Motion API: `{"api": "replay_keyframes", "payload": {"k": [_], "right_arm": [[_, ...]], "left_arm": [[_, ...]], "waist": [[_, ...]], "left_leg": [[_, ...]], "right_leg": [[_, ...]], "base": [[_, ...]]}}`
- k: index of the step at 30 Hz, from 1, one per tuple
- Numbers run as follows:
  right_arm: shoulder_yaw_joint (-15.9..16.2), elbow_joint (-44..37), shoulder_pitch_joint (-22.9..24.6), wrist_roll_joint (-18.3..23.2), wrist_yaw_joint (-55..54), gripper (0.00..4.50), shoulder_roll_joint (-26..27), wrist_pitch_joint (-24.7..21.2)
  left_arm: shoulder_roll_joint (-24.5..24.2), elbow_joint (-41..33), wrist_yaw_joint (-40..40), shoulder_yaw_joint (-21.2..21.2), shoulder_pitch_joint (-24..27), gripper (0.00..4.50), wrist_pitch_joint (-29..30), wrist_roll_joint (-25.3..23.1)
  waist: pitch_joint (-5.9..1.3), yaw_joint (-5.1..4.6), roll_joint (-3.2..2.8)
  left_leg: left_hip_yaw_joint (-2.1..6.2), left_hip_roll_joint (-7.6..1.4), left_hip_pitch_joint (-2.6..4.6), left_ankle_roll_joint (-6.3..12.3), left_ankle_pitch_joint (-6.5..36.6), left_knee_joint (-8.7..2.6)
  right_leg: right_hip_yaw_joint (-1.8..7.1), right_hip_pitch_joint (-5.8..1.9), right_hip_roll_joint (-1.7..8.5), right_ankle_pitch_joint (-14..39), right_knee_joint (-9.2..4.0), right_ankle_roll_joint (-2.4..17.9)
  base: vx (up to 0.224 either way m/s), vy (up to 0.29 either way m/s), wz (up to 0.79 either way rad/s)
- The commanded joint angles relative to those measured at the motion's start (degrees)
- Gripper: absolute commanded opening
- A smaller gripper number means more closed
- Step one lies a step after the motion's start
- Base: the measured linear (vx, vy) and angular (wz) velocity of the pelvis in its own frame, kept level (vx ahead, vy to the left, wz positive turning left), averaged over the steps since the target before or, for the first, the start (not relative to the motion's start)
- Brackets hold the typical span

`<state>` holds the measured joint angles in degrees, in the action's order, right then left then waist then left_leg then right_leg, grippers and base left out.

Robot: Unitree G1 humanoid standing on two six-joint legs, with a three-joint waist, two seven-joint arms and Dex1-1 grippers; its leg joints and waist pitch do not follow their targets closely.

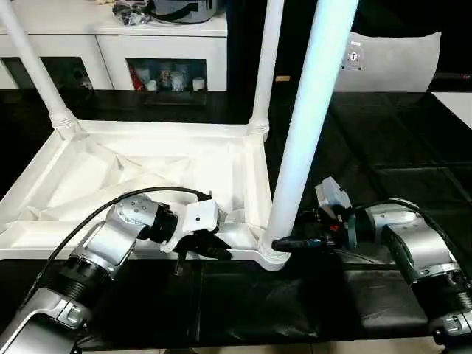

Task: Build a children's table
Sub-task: Rotate leg to tighten

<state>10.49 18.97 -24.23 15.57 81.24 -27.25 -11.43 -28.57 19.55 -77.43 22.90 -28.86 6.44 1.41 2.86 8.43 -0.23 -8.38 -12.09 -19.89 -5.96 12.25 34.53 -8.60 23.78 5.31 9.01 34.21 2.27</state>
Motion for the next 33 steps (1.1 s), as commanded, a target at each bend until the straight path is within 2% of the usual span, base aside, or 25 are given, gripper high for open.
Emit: {"api": "replay_keyframes", "payload": {"k": [1, 4, 6, 7, 8, 9, 10, 11, 12, 13, 14, 15, 16, 18, 19, 21, 22, 23, 27, 29, 33], "right_arm": [[1.02, -2.43, 1.81, 1.56, -0.22, 1.93, 0.59, -3.76], [0.27, -2.77, 1.67, 1.28, -5.83, 1.91, 2.51, -7.67], [-0.89, -1.81, 0.84, 0.18, -12.55, 1.91, 5.20, -10.07], [-2.98, -0.70, -0.34, -0.36, -20.46, 1.91, 9.01, -11.88], [-3.44, -0.50, -0.59, -0.42, -22.13, 1.91, 9.84, -12.26], [-4.36, -0.11, -1.11, -0.78, -25.96, 1.91, 11.76, -12.63], [-4.53, -0.11, -1.18, -0.88, -26.77, 1.91, 12.14, -12.71], [-4.71, 0.65, -1.80, -2.17, -30.30, 1.91, 13.43, -13.24], [-4.77, 1.18, -2.20, -3.28, -33.03, 1.91, 14.47, -13.50], [-5.11, 1.84, -2.64, -4.15, -36.25, 1.91, 15.80, -14.36], [-5.87, 2.64, -3.20, -4.91, -40.63, 1.91, 17.73, -15.70], [-6.61, 3.39, -3.65, -5.35, -44.19, 1.91, 19.39, -16.51], [-6.68, 3.44, -3.67, -5.36, -44.44, 1.91, 19.51, -16.49], [-8.17, 4.06, -3.76, -5.90, -49.78, 1.91, 22.42, -15.80], [-8.27, 4.07, -3.73, -5.97, -50.19, 2.47, 22.67, -15.56], [-9.14, 3.90, -3.14, -5.94, -52.74, 2.61, 24.97, -11.62], [-9.31, 3.82, -3.07, -5.89, -53.19, 2.68, 25.21, -11.37], [-9.70, 3.67, -3.02, -5.73, -53.59, 2.82, 25.31, -11.22], [-10.77, 3.20, -3.10, -5.99, -54.37, 3.20, 25.08, -10.72], [-10.92, 2.54, -2.72, -6.08, -51.07, 3.44, 22.10, -8.01], [-11.13, 3.04, -2.51, -6.72, -48.37, 3.76, 19.04, -4.73]], "left_arm": [[1.53, -0.27, 0.36, -0.04, -0.86, 0.00, 1.50, 0.59], [3.39, -0.62, 3.48, -1.18, -1.15, 0.00, 4.52, 1.15], [5.09, -1.04, 6.66, -1.98, -1.52, 0.00, 7.24, 1.34], [7.67, -1.30, 11.28, -3.11, -2.25, 0.00, 10.87, 1.26], [8.26, -1.33, 12.29, -3.36, -2.43, 0.00, 11.61, 1.22], [9.75, -1.31, 14.89, -3.97, -2.87, 0.00, 12.97, 0.96], [10.07, -1.33, 15.42, -4.10, -2.95, 0.00, 13.23, 0.88], [11.84, -0.85, 18.44, -4.91, -3.65, 0.00, 14.42, 0.53], [13.28, -0.56, 20.73, -5.56, -4.15, 0.00, 15.54, 0.35], [14.92, -0.26, 23.41, -6.27, -4.68, 0.00, 16.68, 0.10], [17.12, 0.27, 27.23, -7.19, -5.41, 0.00, 18.01, -0.30], [18.87, 0.79, 30.12, -7.81, -6.00, 0.00, 18.83, -0.60], [18.99, 0.84, 30.33, -7.86, -6.03, 0.00, 18.86, -0.62], [21.99, 1.61, 35.35, -9.18, -6.75, 0.00, 19.97, -1.24], [22.32, 1.72, 35.92, -9.34, -6.84, 0.00, 20.03, -1.33], [24.50, 2.29, 39.59, -9.25, -7.17, 0.00, 19.48, -2.58], [24.61, 2.23, 39.65, -9.09, -7.17, 0.00, 19.46, -2.72], [24.42, 2.04, 39.35, -8.88, -7.12, 0.00, 19.36, -2.89], [23.30, 1.60, 38.73, -8.58, -6.89, 0.00, 19.20, -3.26], [20.93, 0.97, 35.72, -8.14, -5.93, 0.00, 17.64, -2.77], [19.15, 0.45, 32.58, -7.71, -5.04, 0.00, 16.70, -2.28]], "waist": [[-4.25, -0.22, 0.17], [-4.18, -0.17, 0.33], [-3.82, -0.56, 0.13], [-3.53, -0.88, 0.17], [-3.29, -1.07, 0.17], [-3.14, -1.61, 0.21], [-3.18, -2.45, 0.17], [-3.35, -3.11, 0.04], [-3.35, -3.11, 0.04], [-3.73, -3.99, -0.10], [-3.74, -4.22, -0.01], [-3.65, -4.84, -0.05], [-3.67, -5.08, 0.07], [-3.80, -5.14, 0.10], [-3.91, -5.12, 0.25], [-4.11, -4.77, 0.27], [-4.18, -4.49, 0.33], [-4.29, -4.26, 0.04], [-4.62, -3.94, -0.01], [-4.59, -3.82, -0.01], [-4.47, -3.53, -0.01]], "left_leg": [[-0.69, -1.31, -0.42, 4.05, 4.40, -3.77], [-0.72, -1.21, -0.45, 3.77, 4.52, -3.81], [-0.73, -1.07, -0.25, 2.60, 6.61, -4.03], [-0.78, -0.76, 0.00, 1.64, 8.51, -4.04], [-0.81, -0.54, 0.27, 1.20, 9.85, -4.03], [-0.62, -0.13, 0.49, 0.55, 12.05, -3.88], [-0.44, 0.02, 0.70, 0.40, 13.63, -3.73], [-0.26, -0.07, 0.64, 0.62, 14.02, -3.77], [-0.26, -0.07, 0.64, 0.62, 14.02, -3.77], [0.10, -0.44, -0.09, 0.79, 13.06, -4.09], [0.15, -0.46, -0.31, 0.91, 12.63, -4.17], [0.06, -0.45, 0.04, 0.95, 12.65, -4.15], [-0.06, -0.25, 0.24, 1.15, 12.71, -4.02], [-0.18, -0.12, -0.05, 2.20, 10.78, -4.04], [-0.37, -0.11, 0.05, 2.65, 9.84, -4.00], [-0.52, -0.13, 0.04, 3.28, 7.87, -4.02], [-0.56, -0.20, -0.16, 3.58, 6.09, -4.07], [-0.47, -0.34, -0.27, 3.87, 4.61, -4.07], [-0.41, -0.62, -0.38, 4.88, 0.92, -4.00], [-0.44, -0.65, -0.43, 5.28, 0.68, -4.00], [-0.59, -0.70, -0.42, 5.61, 1.58, -3.97]], "right_leg": [[3.71, -4.24, 3.39, 16.03, -3.82, 7.53], [3.69, -4.30, 3.38, 16.63, -3.93, 7.16], [3.49, -4.12, 3.40, 20.41, -4.54, 6.32], [3.14, -4.00, 3.40, 24.98, -5.26, 4.66], [2.84, -3.78, 3.40, 28.06, -5.84, 3.69], [2.09, -3.89, 3.49, 33.12, -6.75, 1.09], [1.49, -3.85, 3.45, 35.14, -7.48, -0.58], [1.18, -4.14, 3.41, 34.42, -7.71, -1.39], [1.18, -4.14, 3.41, 34.42, -7.71, -1.39], [1.05, -4.94, 3.47, 30.41, -7.32, -0.96], [1.17, -4.95, 3.46, 29.20, -7.22, -0.70], [1.29, -4.50, 3.39, 28.30, -7.22, 0.32], [1.28, -4.32, 3.32, 28.44, -7.42, 0.52], [1.74, -4.49, 3.48, 26.80, -7.03, 1.58], [1.99, -4.38, 3.45, 25.59, -6.87, 2.12], [2.34, -4.38, 3.38, 23.18, -6.39, 3.09], [2.68, -4.45, 3.34, 21.10, -5.93, 3.79], [2.89, -4.57, 3.31, 18.70, -5.35, 4.75], [3.34, -4.80, 3.26, 10.26, -4.02, 7.89], [3.37, -4.93, 3.37, 9.03, -3.87, 8.80], [3.45, -4.90, 3.45, 10.01, -4.03, 8.93]], "base": [[0.000, 0.000, 0.00], [0.000, 0.000, 0.00], [0.000, 0.000, 0.00], [0.000, 0.000, 0.00], [0.000, 0.000, 0.00], [0.000, 0.000, 0.00], [0.000, 0.000, 0.00], [0.000, 0.000, 0.00], [0.000, 0.000, 0.00], [0.000, 0.000, 0.00], [0.000, 0.000, 0.00], [0.000, 0.000, 0.00], [0.000, 0.000, 0.00], [0.000, 0.000, 0.00], [0.000, 0.000, 0.00], [0.000, 0.000, 0.00], [0.000, 0.000, 0.00], [0.000, 0.000, 0.00], [0.000, 0.000, 0.00], [0.000, 0.000, 0.00], [0.000, 0.000, 0.00]]}}
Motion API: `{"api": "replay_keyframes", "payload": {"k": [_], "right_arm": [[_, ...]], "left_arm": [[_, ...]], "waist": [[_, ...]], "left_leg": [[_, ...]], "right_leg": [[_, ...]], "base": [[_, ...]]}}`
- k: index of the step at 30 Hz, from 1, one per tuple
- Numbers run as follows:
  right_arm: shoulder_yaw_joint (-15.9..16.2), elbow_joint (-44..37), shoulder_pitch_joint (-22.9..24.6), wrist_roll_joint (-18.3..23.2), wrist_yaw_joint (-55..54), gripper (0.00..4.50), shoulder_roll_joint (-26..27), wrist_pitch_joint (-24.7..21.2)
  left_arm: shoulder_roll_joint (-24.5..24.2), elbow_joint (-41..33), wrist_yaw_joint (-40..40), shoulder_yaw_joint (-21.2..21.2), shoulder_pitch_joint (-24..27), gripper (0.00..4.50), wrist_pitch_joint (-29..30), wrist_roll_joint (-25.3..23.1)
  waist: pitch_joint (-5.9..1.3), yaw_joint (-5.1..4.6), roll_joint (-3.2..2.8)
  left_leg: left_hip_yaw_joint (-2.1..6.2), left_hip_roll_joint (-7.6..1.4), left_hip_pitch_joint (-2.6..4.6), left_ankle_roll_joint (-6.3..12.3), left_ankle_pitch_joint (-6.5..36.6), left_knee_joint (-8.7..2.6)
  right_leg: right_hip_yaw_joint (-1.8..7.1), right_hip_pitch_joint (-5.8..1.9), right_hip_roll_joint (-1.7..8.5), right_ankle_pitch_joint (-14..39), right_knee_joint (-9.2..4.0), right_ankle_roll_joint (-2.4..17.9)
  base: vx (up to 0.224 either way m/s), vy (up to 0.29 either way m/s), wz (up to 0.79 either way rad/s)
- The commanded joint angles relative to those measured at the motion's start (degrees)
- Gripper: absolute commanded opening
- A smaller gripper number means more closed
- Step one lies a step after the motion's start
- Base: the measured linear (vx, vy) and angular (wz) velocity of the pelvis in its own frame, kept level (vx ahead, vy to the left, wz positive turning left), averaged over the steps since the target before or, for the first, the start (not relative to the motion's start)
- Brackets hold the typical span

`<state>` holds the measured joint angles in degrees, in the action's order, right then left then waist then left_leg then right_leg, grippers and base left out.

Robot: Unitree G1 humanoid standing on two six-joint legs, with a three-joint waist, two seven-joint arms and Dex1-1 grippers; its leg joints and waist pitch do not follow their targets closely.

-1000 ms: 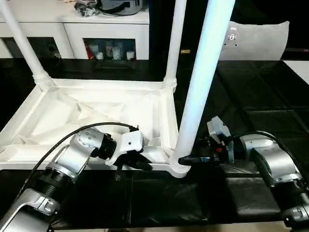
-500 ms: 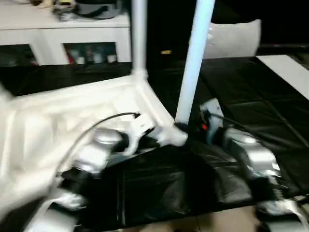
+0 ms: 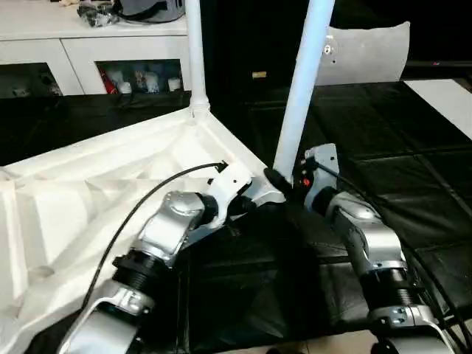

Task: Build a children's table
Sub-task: Rotate leg to tighten

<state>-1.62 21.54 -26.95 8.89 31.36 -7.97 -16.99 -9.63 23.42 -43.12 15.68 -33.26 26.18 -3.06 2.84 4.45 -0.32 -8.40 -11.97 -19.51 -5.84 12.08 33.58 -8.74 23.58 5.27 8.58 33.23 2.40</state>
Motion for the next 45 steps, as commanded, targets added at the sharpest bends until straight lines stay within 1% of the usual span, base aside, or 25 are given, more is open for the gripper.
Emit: {"api": "replay_keyframes", "payload": {"k": [1, 3, 4, 6, 8, 9, 10, 11, 13, 14, 15, 17, 18, 19, 21, 22, 23, 28, 30, 32, 33, 39, 40, 43, 45], "right_arm": [[1.24, 0.30, 0.74, 0.75, 7.26, 3.97, -3.63, 2.29], [1.67, -0.22, 1.30, 1.54, 12.40, 4.03, -6.34, 3.05], [2.48, -0.12, 1.77, 1.68, 17.14, 4.10, -9.01, 4.77], [2.81, -0.04, 1.96, 1.98, 19.66, 4.41, -10.38, 5.32], [3.25, -0.36, 2.30, 2.98, 23.82, 4.41, -12.26, 5.40], [3.91, -0.79, 2.56, 3.60, 27.21, 4.41, -13.74, 5.87], [4.31, -1.05, 2.70, 4.11, 29.43, 4.41, -14.60, 5.84], [4.94, -1.31, 2.85, 5.01, 33.08, 4.41, -15.98, 5.76], [5.73, -1.54, 2.89, 5.95, 36.85, 4.41, -17.35, 5.44], [6.13, -1.64, 2.88, 6.24, 38.43, 4.41, -17.90, 5.37], [6.13, -1.64, 2.88, 6.24, 38.43, 4.41, -17.90, 5.37], [7.06, -0.35, 2.27, 6.35, 42.55, 4.41, -18.71, 7.23], [7.38, 0.10, 2.03, 6.32, 43.51, 4.25, -18.80, 7.25], [7.83, 0.31, 1.86, 6.34, 44.61, 4.25, -18.95, 6.95], [8.79, 0.31, 1.71, 6.58, 46.86, 4.03, -19.41, 6.25], [9.47, 0.09, 1.71, 6.87, 48.36, 4.03, -19.78, 5.93], [9.98, -0.18, 1.76, 7.08, 49.44, 3.88, -20.07, 5.68], [11.82, -1.21, 2.13, 7.10, 52.43, 3.54, -20.63, 5.41], [12.10, -1.13, 2.15, 7.11, 53.21, 3.27, -20.56, 5.15], [12.39, -0.65, 2.06, 7.22, 53.64, 3.16, -20.30, 5.35], [12.47, -0.48, 2.01, 7.20, 53.64, 2.92, -20.25, 5.52], [12.75, -0.38, 2.05, 7.16, 53.29, 2.60, -19.94, 5.80], [12.76, -0.54, 2.14, 7.16, 53.27, 2.38, -19.85, 5.70], [12.94, -0.87, 2.42, 7.17, 53.45, 2.27, -19.68, 5.32], [13.03, -1.10, 2.62, 7.20, 53.59, 2.06, -19.65, 5.13]], "left_arm": [[-1.62, -3.74, -4.46, 0.03, 0.08, 0.00, -3.96, 2.40], [-3.08, -3.65, -6.64, 0.50, 0.46, 0.00, -5.21, 2.50], [-4.42, -3.37, -8.90, 0.92, 0.69, 0.00, -6.24, 2.74], [-5.18, -3.11, -10.57, 1.19, 0.81, 0.00, -7.49, 3.00], [-6.49, -2.94, -13.44, 1.79, 1.03, 0.00, -8.97, 3.38], [-7.63, -2.96, -16.46, 2.44, 1.28, 0.00, -10.89, 3.88], [-8.32, -3.07, -18.29, 2.78, 1.45, 0.00, -11.48, 4.26], [-9.81, -3.28, -21.17, 3.80, 1.69, 0.00, -12.60, 4.31], [-11.47, -3.40, -24.30, 4.97, 1.94, 0.00, -13.94, 4.29], [-12.20, -3.31, -25.49, 5.48, 1.97, 0.00, -14.45, 4.13], [-12.20, -3.31, -25.49, 5.48, 1.97, 0.00, -14.45, 4.13], [-14.60, -2.54, -30.15, 6.95, 1.75, 0.00, -17.33, 3.66], [-15.26, -2.42, -31.52, 7.32, 1.62, 0.00, -18.16, 3.61], [-15.78, -2.33, -32.68, 7.55, 1.47, 0.00, -18.66, 3.68], [-16.36, -1.85, -34.12, 7.72, 1.05, 0.00, -19.53, 3.73], [-16.69, -1.41, -34.88, 7.88, 0.71, 0.00, -20.12, 3.79], [-16.96, -1.04, -35.45, 8.04, 0.43, 0.00, -20.56, 3.78], [-17.72, 0.09, -37.33, 8.82, -0.22, 0.00, -22.10, 3.30], [-17.69, 0.18, -37.88, 8.77, -0.21, 0.00, -22.46, 3.41], [-17.47, 0.17, -38.44, 8.81, -0.16, 0.00, -22.68, 3.60], [-17.42, 0.22, -38.51, 8.82, -0.16, 0.00, -22.72, 3.64], [-17.52, 0.47, -38.68, 9.00, 0.09, 0.00, -23.13, 3.77], [-17.57, 0.42, -38.75, 8.94, 0.19, 0.00, -23.14, 3.77], [-17.52, 0.53, -38.78, 8.78, 0.35, 0.00, -23.09, 3.71], [-17.41, 0.63, -38.70, 8.65, 0.41, 0.00, -22.93, 3.72]], "waist": [[-4.49, 0.50, 0.05], [-4.46, 0.80, 0.05], [-4.40, 1.03, 0.03], [-4.36, 1.17, 0.11], [-4.39, 1.24, 0.12], [-4.35, 1.27, 0.21], [-4.35, 1.37, 0.06], [-4.38, 1.48, 0.03], [-4.35, 2.13, 0.10], [-4.33, 2.37, 0.01], [-4.20, 2.60, -0.03], [-4.18, 2.94, 0.03], [-4.20, 3.08, 0.03], [-4.19, 3.24, 0.16], [-4.15, 3.44, 0.09], [-4.15, 3.51, 0.04], [-4.13, 3.64, 0.21], [-4.17, 3.66, 0.34], [-4.15, 3.72, 0.37], [-4.16, 3.77, 0.31], [-4.17, 3.78, 0.35], [-4.23, 3.91, 0.32], [-4.19, 3.89, 0.32], [-4.22, 3.92, 0.32], [-4.19, 3.89, 0.32]], "left_leg": [[-0.56, -0.84, -0.82, 5.45, 1.99, -3.02], [-0.62, -0.93, -0.73, 5.75, 2.37, -2.93], [-0.65, -0.97, -0.82, 6.13, 2.81, -2.92], [-0.66, -0.92, -0.89, 6.42, 3.13, -2.91], [-0.66, -0.87, -0.92, 6.51, 3.39, -2.87], [-0.65, -0.87, -0.89, 6.59, 3.69, -2.87], [-0.65, -1.06, -0.79, 6.41, 3.59, -2.86], [-0.58, -1.02, -0.72, 6.58, 3.85, -2.84], [-0.71, -1.24, -0.64, 6.73, 4.21, -2.80], [-0.72, -1.38, -0.44, 6.59, 4.35, -2.82], [-0.73, -1.48, -0.47, 6.30, 4.82, -2.87], [-0.71, -1.47, -0.50, 5.62, 5.92, -2.94], [-0.73, -1.52, -0.53, 5.15, 6.18, -2.96], [-0.72, -1.58, -0.49, 4.92, 6.27, -3.01], [-0.73, -1.52, -0.48, 4.64, 6.62, -2.98], [-0.73, -1.58, -0.43, 4.52, 6.78, -2.98], [-0.73, -1.47, -0.57, 4.47, 7.02, -2.92], [-0.74, -1.27, -0.74, 4.02, 6.76, -2.85], [-0.74, -1.27, -0.75, 3.93, 6.55, -2.87], [-0.71, -1.35, -0.71, 3.88, 6.62, -2.90], [-0.73, -1.34, -0.72, 3.84, 6.62, -2.88], [-0.70, -1.35, -0.77, 3.76, 6.28, -2.89], [-0.70, -1.35, -0.74, 3.73, 6.38, -2.91], [-0.71, -1.32, -0.78, 3.69, 6.25, -2.89], [-0.70, -1.35, -0.77, 3.71, 6.29, -2.90]], "right_leg": [[3.57, -4.73, 3.45, 10.78, -2.98, 8.87], [3.60, -4.66, 3.43, 10.93, -3.07, 8.79], [3.66, -4.64, 3.40, 10.80, -2.99, 8.97], [3.62, -4.72, 3.44, 11.31, -3.10, 8.85], [3.56, -4.73, 3.45, 12.13, -3.18, 8.81], [3.49, -4.64, 3.37, 12.99, -3.32, 8.66], [3.59, -4.44, 3.41, 13.10, -3.21, 8.84], [3.50, -4.43, 3.32, 13.16, -3.18, 8.89], [3.60, -4.28, 3.40, 13.50, -3.14, 9.20], [3.66, -4.10, 3.43, 13.76, -3.20, 9.24], [3.64, -4.00, 3.37, 14.41, -3.20, 9.21], [3.58, -4.08, 3.51, 16.28, -3.31, 8.61], [3.66, -4.04, 3.57, 16.71, -3.33, 8.26], [3.67, -3.99, 3.51, 16.64, -3.31, 8.35], [3.71, -3.98, 3.50, 16.82, -3.27, 8.49], [3.75, -3.94, 3.52, 16.93, -3.24, 8.48], [3.77, -3.99, 3.55, 17.53, -3.21, 8.27], [3.63, -4.05, 3.54, 19.88, -3.44, 6.75], [3.62, -4.00, 3.53, 20.29, -3.53, 6.49], [3.61, -3.93, 3.52, 20.27, -3.52, 6.49], [3.61, -3.94, 3.50, 20.23, -3.51, 6.48], [3.60, -3.98, 3.55, 19.77, -3.42, 6.54], [3.58, -3.95, 3.51, 19.99, -3.43, 6.43], [3.59, -3.98, 3.55, 20.10, -3.48, 6.31], [3.59, -3.93, 3.48, 19.91, -3.42, 6.38]], "base": [[0.000, 0.000, 0.00], [0.000, 0.000, 0.00], [0.000, 0.000, 0.00], [0.000, 0.000, 0.00], [0.000, 0.000, 0.00], [0.000, 0.000, 0.00], [0.000, 0.000, 0.00], [0.000, 0.000, 0.00], [0.000, 0.000, 0.00], [0.000, 0.000, 0.00], [0.000, 0.000, 0.00], [0.000, 0.000, 0.00], [0.000, 0.000, 0.00], [0.000, 0.000, 0.00], [0.000, 0.000, 0.00], [0.000, 0.000, 0.00], [0.000, 0.000, 0.00], [0.000, 0.000, 0.00], [0.000, 0.000, 0.00], [0.000, 0.000, 0.00], [0.000, 0.000, 0.00], [0.000, 0.000, 0.00], [0.000, 0.000, 0.00], [0.000, 0.000, 0.00], [0.000, 0.000, 0.00]]}}
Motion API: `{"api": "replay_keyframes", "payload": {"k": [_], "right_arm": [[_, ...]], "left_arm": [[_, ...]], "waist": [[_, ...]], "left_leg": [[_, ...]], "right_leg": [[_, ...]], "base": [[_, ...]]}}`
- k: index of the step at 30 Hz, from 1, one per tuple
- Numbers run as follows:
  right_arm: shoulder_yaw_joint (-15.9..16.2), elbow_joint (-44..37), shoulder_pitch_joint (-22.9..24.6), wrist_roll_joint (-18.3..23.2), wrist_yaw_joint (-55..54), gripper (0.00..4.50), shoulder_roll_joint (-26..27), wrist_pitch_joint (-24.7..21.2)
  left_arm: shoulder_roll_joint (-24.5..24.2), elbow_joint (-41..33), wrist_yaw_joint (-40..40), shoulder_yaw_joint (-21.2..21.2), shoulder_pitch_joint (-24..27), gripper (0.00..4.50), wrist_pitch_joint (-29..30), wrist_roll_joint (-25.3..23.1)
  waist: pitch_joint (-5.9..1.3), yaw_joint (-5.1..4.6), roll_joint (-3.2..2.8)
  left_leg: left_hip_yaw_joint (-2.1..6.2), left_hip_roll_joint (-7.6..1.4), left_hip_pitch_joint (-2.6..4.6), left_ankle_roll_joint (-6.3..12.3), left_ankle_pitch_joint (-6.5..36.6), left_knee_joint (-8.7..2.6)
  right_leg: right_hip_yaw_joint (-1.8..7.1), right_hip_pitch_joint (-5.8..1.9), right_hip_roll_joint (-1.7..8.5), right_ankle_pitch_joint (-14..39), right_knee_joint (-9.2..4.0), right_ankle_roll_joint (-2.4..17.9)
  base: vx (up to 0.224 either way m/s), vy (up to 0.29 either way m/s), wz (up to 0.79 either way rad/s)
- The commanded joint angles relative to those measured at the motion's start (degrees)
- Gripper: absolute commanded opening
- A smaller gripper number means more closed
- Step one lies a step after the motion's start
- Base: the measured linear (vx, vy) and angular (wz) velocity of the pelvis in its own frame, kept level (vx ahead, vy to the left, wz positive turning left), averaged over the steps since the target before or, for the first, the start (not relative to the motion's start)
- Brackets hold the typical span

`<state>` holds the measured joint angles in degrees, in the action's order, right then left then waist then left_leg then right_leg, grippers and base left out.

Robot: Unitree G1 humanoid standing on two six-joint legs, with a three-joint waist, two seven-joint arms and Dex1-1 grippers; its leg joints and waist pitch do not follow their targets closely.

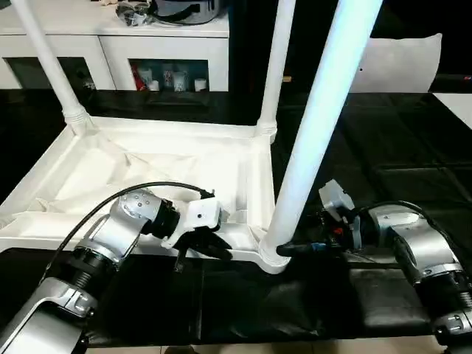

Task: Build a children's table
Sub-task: Rotate leg to tighten

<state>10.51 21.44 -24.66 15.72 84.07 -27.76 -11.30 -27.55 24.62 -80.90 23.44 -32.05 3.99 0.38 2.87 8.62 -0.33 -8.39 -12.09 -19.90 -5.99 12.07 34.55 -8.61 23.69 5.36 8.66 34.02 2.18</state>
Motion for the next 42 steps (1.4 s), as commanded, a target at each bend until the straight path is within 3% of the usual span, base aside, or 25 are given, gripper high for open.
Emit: {"api": "replay_keyframes", "payload": {"k": [1, 6, 9, 11, 12, 14, 15, 16, 17, 19, 21, 22, 23, 24, 25, 28, 30, 31, 33, 34, 35, 37, 39, 40, 42], "right_arm": [[0.96, -1.83, 0.89, 0.75, 0.86, 2.01, 0.16, -1.26], [0.00, -6.57, 2.76, 1.97, -5.59, 1.91, 1.87, -7.61], [-0.62, -7.21, 2.64, -0.95, -16.67, 1.91, 5.71, -12.17], [-0.87, -6.91, 2.55, -1.81, -19.38, 1.91, 6.89, -12.48], [-1.93, -5.83, 2.03, -3.05, -25.34, 1.91, 9.73, -13.37], [-3.47, -4.14, 1.21, -4.98, -33.95, 1.91, 13.76, -14.30], [-3.70, -4.00, 1.13, -5.25, -35.17, 1.91, 14.26, -14.46], [-4.39, -3.59, 0.88, -6.00, -38.62, 1.90, 15.67, -14.93], [-6.21, -2.19, -0.06, -6.76, -45.55, 1.90, 18.47, -15.58], [-7.08, -1.48, -0.56, -6.91, -48.56, 1.89, 19.74, -15.81], [-9.19, 1.55, -2.26, -7.14, -55.27, 1.89, 22.69, -12.74], [-9.57, 2.27, -2.61, -7.17, -56.44, 1.89, 23.28, -11.54], [-9.57, 2.27, -2.61, -7.17, -56.44, 1.89, 23.28, -11.54], [-10.34, 2.51, -2.74, -7.04, -57.03, 2.45, 23.79, -10.16], [-10.73, 2.37, -2.66, -6.74, -56.80, 2.59, 23.80, -9.94], [-11.09, 1.55, -2.00, -7.32, -55.96, 2.81, 23.00, -8.83], [-11.36, 0.85, -1.29, -7.63, -55.34, 2.96, 21.85, -7.71], [-11.99, 0.36, -0.98, -7.03, -54.51, 3.05, 21.16, -7.53], [-12.81, -0.30, -0.64, -6.28, -53.24, 3.14, 20.17, -7.11], [-12.93, -1.01, -0.23, -6.01, -51.10, 3.23, 18.10, -6.17], [-12.90, -1.35, 0.00, -5.76, -49.60, 3.37, 17.16, -5.56], [-12.92, -1.66, 0.26, -5.11, -47.47, 3.61, 15.83, -4.87], [-13.06, -1.91, 0.45, -4.28, -45.26, 3.61, 14.67, -4.74], [-12.56, -2.20, 0.75, -3.68, -41.45, 3.76, 12.60, -4.27], [-10.58, -3.80, 1.82, -2.26, -31.58, 3.89, 7.93, -3.31]], "left_arm": [[0.71, -0.58, -0.50, 0.67, -0.63, 0.00, -0.37, 0.34], [2.34, -2.55, 4.32, -1.20, 0.63, 0.00, 5.20, 1.06], [4.58, -4.89, 8.96, -2.78, 1.34, 0.00, 10.55, 1.69], [5.20, -5.45, 10.11, -3.06, 1.45, 0.00, 11.68, 1.68], [7.13, -6.30, 13.67, -3.74, 1.33, 0.00, 14.38, 1.23], [10.39, -7.20, 19.39, -4.84, 0.97, 0.00, 18.28, 0.41], [10.85, -7.31, 20.21, -5.01, 0.92, 0.00, 18.75, 0.29], [12.17, -7.59, 22.47, -5.52, 0.77, 0.00, 20.06, -0.01], [15.21, -7.89, 27.46, -6.77, 0.32, 0.00, 22.63, -0.44], [16.63, -7.98, 29.82, -7.35, 0.08, 0.00, 23.76, -0.66], [20.94, -7.08, 37.00, -8.80, -0.98, 0.00, 24.70, -1.47], [21.98, -6.83, 38.75, -9.07, -1.21, 0.00, 24.66, -1.71], [21.98, -6.83, 38.75, -9.07, -1.21, 0.00, 24.66, -1.71], [22.57, -7.12, 39.54, -9.01, -1.23, 0.00, 24.50, -1.84], [22.59, -7.27, 39.53, -8.94, -1.18, 0.00, 24.31, -1.84], [21.17, -8.24, 37.90, -8.29, -0.72, 0.00, 23.30, -2.71], [19.69, -9.08, 36.59, -7.65, -0.09, 0.00, 22.73, -3.05], [18.99, -9.31, 35.71, -7.54, 0.24, 0.00, 22.10, -2.85], [18.16, -9.49, 34.63, -7.54, 0.63, 0.00, 21.48, -2.55], [17.01, -9.71, 33.21, -7.39, 1.12, 0.00, 20.54, -2.12], [16.61, -9.72, 32.76, -7.48, 1.25, 0.00, 20.42, -1.96], [16.10, -9.68, 32.14, -7.56, 1.39, 0.00, 20.15, -1.82], [15.57, -9.56, 31.12, -7.49, 1.50, 0.00, 19.42, -1.62], [14.69, -9.21, 29.59, -7.17, 1.54, 0.00, 18.62, -1.47], [12.45, -8.48, 25.29, -5.92, 1.64, 0.00, 16.49, -1.00]], "waist": [[-4.25, -0.23, 0.37], [-4.11, -0.15, 0.14], [-3.66, -0.85, 0.04], [-3.18, -1.47, 0.13], [-3.06, -2.10, -0.03], [-3.08, -3.45, -0.39], [-3.35, -4.57, -0.16], [-3.43, -4.70, -0.61], [-3.23, -5.91, -1.28], [-3.34, -6.96, -1.18], [-3.29, -7.22, -0.84], [-3.48, -7.27, -0.75], [-3.70, -7.16, -0.58], [-3.90, -6.90, -0.56], [-3.77, -6.81, -0.56], [-4.15, -6.11, -0.48], [-4.51, -5.36, -0.53], [-4.86, -5.06, -0.33], [-5.17, -4.57, -0.32], [-5.34, -4.09, -0.36], [-5.28, -4.08, -0.24], [-5.10, -3.36, -0.23], [-4.94, -2.84, -0.18], [-4.58, -2.73, -0.39], [-4.43, -2.36, -0.25]], "left_leg": [[-0.71, -1.18, -0.41, 3.86, 6.15, -3.85], [-0.61, -1.32, -0.45, 3.30, 6.05, -4.01], [-0.71, -0.79, -0.06, 1.65, 9.07, -4.11], [-0.64, -0.06, 0.23, 0.92, 12.72, -3.86], [-0.52, 0.19, 0.92, 1.03, 15.29, -3.63], [-0.20, -0.14, 1.13, 0.40, 16.28, -3.65], [0.27, -0.23, 0.27, 0.40, 16.99, -3.71], [0.48, -0.50, 0.15, 0.50, 17.33, -3.96], [0.72, -1.45, 1.02, 1.42, 21.71, -4.44], [0.98, -1.79, 0.87, 1.21, 23.35, -4.70], [0.74, -1.02, 0.65, 1.28, 21.19, -4.47], [0.25, -0.51, 1.10, 1.39, 19.13, -3.98], [0.18, -0.36, 0.87, 1.65, 17.36, -3.92], [0.11, -0.53, 0.23, 2.40, 14.20, -4.26], [0.00, -0.72, 0.05, 3.02, 13.12, -4.42], [-0.34, -0.83, 0.23, 3.89, 9.57, -4.37], [-0.39, -0.98, -0.02, 4.40, 5.51, -4.25], [-0.42, -0.79, -0.67, 5.02, 2.06, -3.89], [-0.49, -0.76, -0.81, 6.04, -1.71, -3.47], [-0.48, -0.47, -1.22, 8.20, -6.20, -2.83], [-0.60, -0.48, -1.32, 8.85, -6.51, -2.74], [-0.86, -0.43, -1.31, 9.48, -4.55, -2.69], [-0.98, -0.36, -1.42, 8.68, -2.15, -2.78], [-1.12, -0.48, -1.22, 7.26, 0.74, -3.04], [-1.18, -0.51, -1.10, 6.70, 3.62, -3.08]], "right_leg": [[3.46, -4.12, 3.39, 19.77, -4.20, 6.54], [3.49, -4.17, 3.39, 19.45, -4.17, 6.44], [3.06, -3.84, 3.34, 25.79, -5.28, 4.46], [2.04, -3.79, 3.32, 33.38, -6.60, 1.09], [1.29, -3.48, 3.35, 37.04, -7.70, -1.04], [0.34, -3.56, 3.22, 36.65, -8.29, -1.73], [-0.49, -4.60, 3.20, 35.21, -8.31, -2.70], [-0.52, -4.99, 3.33, 34.32, -8.30, -2.80], [-1.08, -4.84, 3.25, 31.99, -8.70, -2.07], [-0.84, -5.30, 3.49, 29.43, -8.22, -1.15], [-0.50, -5.07, 3.90, 29.78, -8.31, -0.78], [-0.41, -4.43, 3.97, 30.17, -8.61, 0.06], [-0.18, -4.65, 4.09, 29.29, -8.38, 0.57], [0.56, -4.92, 3.92, 25.81, -7.63, 1.88], [0.89, -4.77, 3.72, 24.26, -7.26, 2.89], [1.81, -4.69, 3.78, 20.88, -6.44, 5.19], [2.24, -4.87, 3.79, 16.25, -5.44, 6.61], [2.63, -5.11, 3.69, 11.32, -4.39, 7.74], [2.92, -4.96, 3.57, 5.83, -3.31, 9.18], [3.06, -4.74, 3.32, -0.78, -2.24, 11.07], [3.10, -4.74, 3.27, -1.54, -2.16, 11.32], [3.07, -4.64, 3.40, 0.76, -2.44, 11.33], [2.99, -4.70, 3.36, 5.00, -2.85, 10.09], [2.86, -4.46, 3.26, 11.01, -3.72, 8.15], [2.72, -4.49, 3.08, 15.81, -4.44, 5.74]], "base": [[0.000, 0.000, 0.00], [0.000, 0.000, 0.00], [0.000, 0.000, 0.00], [0.000, 0.000, 0.00], [0.000, 0.000, 0.00], [0.000, 0.000, 0.00], [0.000, 0.000, 0.00], [0.000, 0.000, 0.00], [0.000, 0.000, 0.00], [0.000, 0.000, 0.00], [0.000, 0.000, 0.00], [0.000, 0.000, 0.00], [0.000, 0.000, 0.00], [0.000, 0.000, 0.00], [0.000, 0.000, 0.00], [0.000, 0.000, 0.00], [0.000, 0.000, 0.00], [0.000, 0.000, 0.00], [0.000, 0.000, 0.00], [0.000, 0.000, 0.00], [0.000, 0.000, 0.00], [0.000, 0.000, 0.00], [0.000, 0.000, 0.00], [0.000, 0.000, 0.00], [0.000, 0.000, 0.00]]}}
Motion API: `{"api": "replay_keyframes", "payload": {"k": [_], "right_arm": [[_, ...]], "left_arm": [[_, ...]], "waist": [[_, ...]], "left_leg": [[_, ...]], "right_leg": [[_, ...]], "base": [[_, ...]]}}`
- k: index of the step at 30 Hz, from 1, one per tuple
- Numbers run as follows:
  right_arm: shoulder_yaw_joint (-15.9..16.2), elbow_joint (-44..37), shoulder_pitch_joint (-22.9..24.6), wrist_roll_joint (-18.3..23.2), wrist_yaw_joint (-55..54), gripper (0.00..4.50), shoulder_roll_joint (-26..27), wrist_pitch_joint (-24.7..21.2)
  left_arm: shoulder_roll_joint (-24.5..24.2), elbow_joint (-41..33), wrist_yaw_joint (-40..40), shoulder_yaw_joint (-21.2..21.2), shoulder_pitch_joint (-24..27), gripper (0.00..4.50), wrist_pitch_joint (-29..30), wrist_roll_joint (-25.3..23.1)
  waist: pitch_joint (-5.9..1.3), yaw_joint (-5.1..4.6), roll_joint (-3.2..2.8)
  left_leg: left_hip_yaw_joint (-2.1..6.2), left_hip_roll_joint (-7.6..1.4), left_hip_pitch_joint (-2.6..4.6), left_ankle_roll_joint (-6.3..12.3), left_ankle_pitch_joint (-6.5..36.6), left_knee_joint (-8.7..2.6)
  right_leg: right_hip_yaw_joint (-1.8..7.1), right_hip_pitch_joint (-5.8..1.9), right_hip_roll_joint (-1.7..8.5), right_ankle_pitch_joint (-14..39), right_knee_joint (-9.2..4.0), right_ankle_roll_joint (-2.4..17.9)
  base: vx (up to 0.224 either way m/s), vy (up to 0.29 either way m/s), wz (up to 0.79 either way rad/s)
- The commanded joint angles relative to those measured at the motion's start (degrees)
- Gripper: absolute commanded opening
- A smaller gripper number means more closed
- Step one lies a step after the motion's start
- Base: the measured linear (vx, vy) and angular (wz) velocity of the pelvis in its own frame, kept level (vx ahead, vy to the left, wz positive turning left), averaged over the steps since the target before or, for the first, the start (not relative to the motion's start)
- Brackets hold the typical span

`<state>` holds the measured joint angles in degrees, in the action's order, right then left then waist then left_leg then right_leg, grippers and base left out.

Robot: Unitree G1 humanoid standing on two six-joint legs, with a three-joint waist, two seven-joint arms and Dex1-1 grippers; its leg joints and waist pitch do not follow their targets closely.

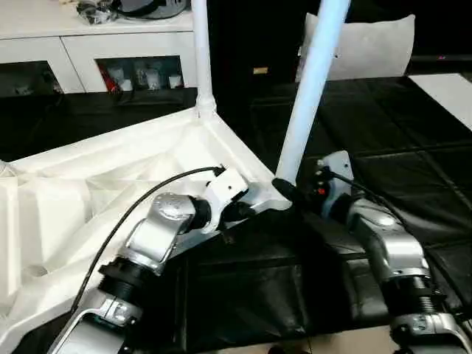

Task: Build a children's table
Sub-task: Rotate leg to tighten

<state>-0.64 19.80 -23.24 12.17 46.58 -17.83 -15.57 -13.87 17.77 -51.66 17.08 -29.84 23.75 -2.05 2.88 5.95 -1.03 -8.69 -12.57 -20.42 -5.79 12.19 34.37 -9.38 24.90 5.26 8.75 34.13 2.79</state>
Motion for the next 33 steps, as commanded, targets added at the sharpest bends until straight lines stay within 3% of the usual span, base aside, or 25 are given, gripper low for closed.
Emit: {"api": "replay_keyframes", "payload": {"k": [1, 2, 6, 9, 18, 22, 33], "right_arm": [[0.57, -2.16, 0.40, 1.29, 5.91, 3.89, -1.99, 0.96], [1.48, -2.86, 0.75, 1.69, 9.70, 3.89, -3.78, 1.45], [3.88, -3.78, 0.75, 3.66, 20.87, 3.89, -8.18, 1.84], [5.59, -3.27, 0.30, 4.21, 26.51, 3.89, -10.20, 2.38], [8.85, -1.31, -0.98, 4.40, 35.16, 3.15, -12.06, 3.97], [10.62, -0.33, -1.86, 4.74, 38.90, 2.81, -12.44, 3.22], [12.10, -0.53, -1.43, 4.82, 40.84, 2.03, -12.41, 2.65]], "left_arm": [[-1.24, -1.63, -3.95, 0.44, -0.57, 0.00, -3.26, 1.42], [-2.30, -1.28, -6.17, 1.14, -0.52, 0.00, -4.76, 1.56], [-6.06, -0.19, -15.02, 3.51, -0.65, 0.00, -9.40, 2.45], [-8.63, 0.67, -20.12, 5.31, -1.08, 0.00, -12.81, 2.20], [-11.66, 4.21, -26.81, 7.73, -3.34, 0.00, -19.01, 1.14], [-11.79, 5.78, -29.74, 8.15, -4.23, 0.00, -20.85, 2.01], [-11.29, 6.78, -30.55, 8.31, -4.16, 0.00, -21.00, 2.67]], "waist": [[-4.41, 0.44, 0.46], [-4.17, 0.57, 0.40], [-3.99, 0.77, 0.42], [-3.82, 1.20, 0.24], [-4.39, 2.36, 0.69], [-4.42, 2.34, 0.99], [-4.31, 2.46, 1.28]], "left_leg": [[-0.84, -0.11, -0.59, 6.33, 3.74, -3.00], [-0.86, -0.06, -0.26, 5.74, 5.64, -3.11], [-0.92, -0.12, 0.25, 4.85, 8.24, -3.33], [-0.90, -0.41, 0.87, 4.78, 10.09, -3.47], [-0.81, -0.93, 0.37, 4.37, 6.37, -3.55], [-0.91, -0.77, 0.04, 4.60, 5.44, -3.39], [-0.94, -0.80, 0.19, 3.76, 5.98, -3.48]], "right_leg": [[3.54, -5.67, 3.14, 16.36, -4.59, 4.57], [3.27, -5.23, 2.96, 19.63, -5.15, 3.55], [3.19, -4.88, 2.94, 24.43, -5.91, 1.85], [3.13, -4.54, 2.99, 26.16, -6.20, 2.28], [3.97, -5.01, 3.37, 19.16, -4.48, 5.72], [4.06, -5.16, 3.37, 18.54, -4.23, 5.90], [4.02, -5.07, 3.42, 21.41, -4.55, 4.64]], "base": [[0.000, 0.000, 0.00], [0.000, 0.000, 0.00], [0.000, 0.000, 0.00], [0.000, 0.000, 0.00], [0.000, 0.000, 0.00], [0.000, 0.000, 0.00], [0.000, 0.000, 0.00]]}}
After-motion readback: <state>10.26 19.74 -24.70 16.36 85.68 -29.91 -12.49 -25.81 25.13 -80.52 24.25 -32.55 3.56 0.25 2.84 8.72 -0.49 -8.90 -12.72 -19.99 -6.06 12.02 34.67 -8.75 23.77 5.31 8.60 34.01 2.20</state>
